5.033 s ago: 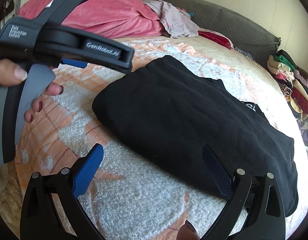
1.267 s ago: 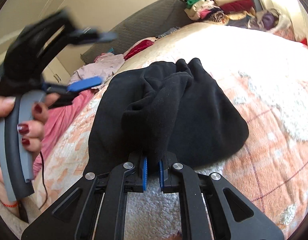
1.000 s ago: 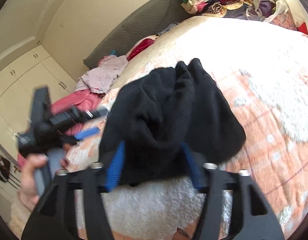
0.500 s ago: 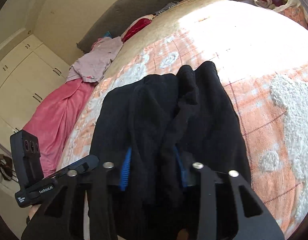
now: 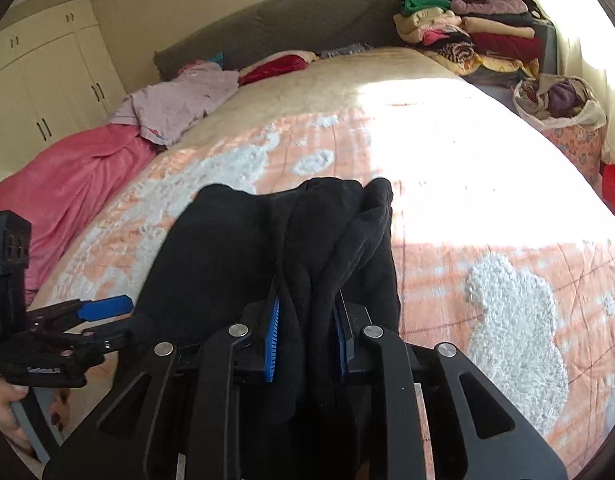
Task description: Fold small clothes
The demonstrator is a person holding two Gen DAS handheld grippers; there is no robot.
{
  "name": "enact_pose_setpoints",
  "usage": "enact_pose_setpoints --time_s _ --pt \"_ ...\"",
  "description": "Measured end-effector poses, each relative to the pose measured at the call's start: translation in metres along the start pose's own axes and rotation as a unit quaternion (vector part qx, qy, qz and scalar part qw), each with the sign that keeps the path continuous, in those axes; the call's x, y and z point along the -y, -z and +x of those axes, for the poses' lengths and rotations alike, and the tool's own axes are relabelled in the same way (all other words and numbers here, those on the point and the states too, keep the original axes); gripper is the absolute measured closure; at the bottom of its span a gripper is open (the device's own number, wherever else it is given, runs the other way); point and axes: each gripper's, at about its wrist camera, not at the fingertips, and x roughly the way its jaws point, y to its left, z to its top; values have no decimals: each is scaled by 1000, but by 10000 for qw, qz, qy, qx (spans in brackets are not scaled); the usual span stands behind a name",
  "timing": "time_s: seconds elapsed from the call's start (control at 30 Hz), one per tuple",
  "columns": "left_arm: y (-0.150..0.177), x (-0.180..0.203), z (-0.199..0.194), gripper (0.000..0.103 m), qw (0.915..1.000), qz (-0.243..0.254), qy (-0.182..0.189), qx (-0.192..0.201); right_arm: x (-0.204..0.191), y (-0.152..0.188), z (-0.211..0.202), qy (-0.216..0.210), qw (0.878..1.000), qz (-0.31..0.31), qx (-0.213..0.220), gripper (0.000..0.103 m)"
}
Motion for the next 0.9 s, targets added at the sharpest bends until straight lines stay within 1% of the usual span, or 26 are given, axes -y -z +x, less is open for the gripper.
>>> enact_pose_setpoints --time_s 0.07,0.13,0.2,0.27,0.3,0.33,0.47,0.5,0.57,0.6,0.7,0.73,0.9 --pt "2 2 2 26 10000 29 -30 -22 7 7 0 -83 9997 232 59 73" --pt "3 3 2 26 10000 69 -41 -19 9 10 -3 -140 9991 393 120 64" --pt "3 5 2 25 10000 81 -35 -22 12 14 -7 -251 9983 519 133 60" --pt "4 6 2 25 9999 99 -40 -23 14 18 -11 -340 9974 621 120 53" --pt "5 7 1 25 9999 101 -42 -18 15 20 -13 -352 9971 661 98 42" --pt "5 7 1 25 9999 106 -40 -16 15 23 -15 -342 9971 680 92 40" --pt "7 10 -1 24 9998 170 -80 -1 17 32 -25 -457 9959 774 110 40" --pt "7 10 -1 24 9998 174 -80 -4 18 34 -25 -483 9953 830 117 41" --pt "8 11 -2 23 9998 188 -88 -7 20 38 -27 -503 9947 882 140 50" --pt "9 12 -2 23 9998 199 -88 -4 20 38 -28 -522 9946 882 158 62" --pt "10 15 -4 23 9996 249 -97 0 15 37 -32 -498 9956 768 222 76" --pt "11 16 -5 23 9996 272 -104 4 12 37 -34 -459 9961 711 262 79" --pt "14 22 -9 23 9993 357 -85 4 4 33 -48 -257 9979 412 437 82"
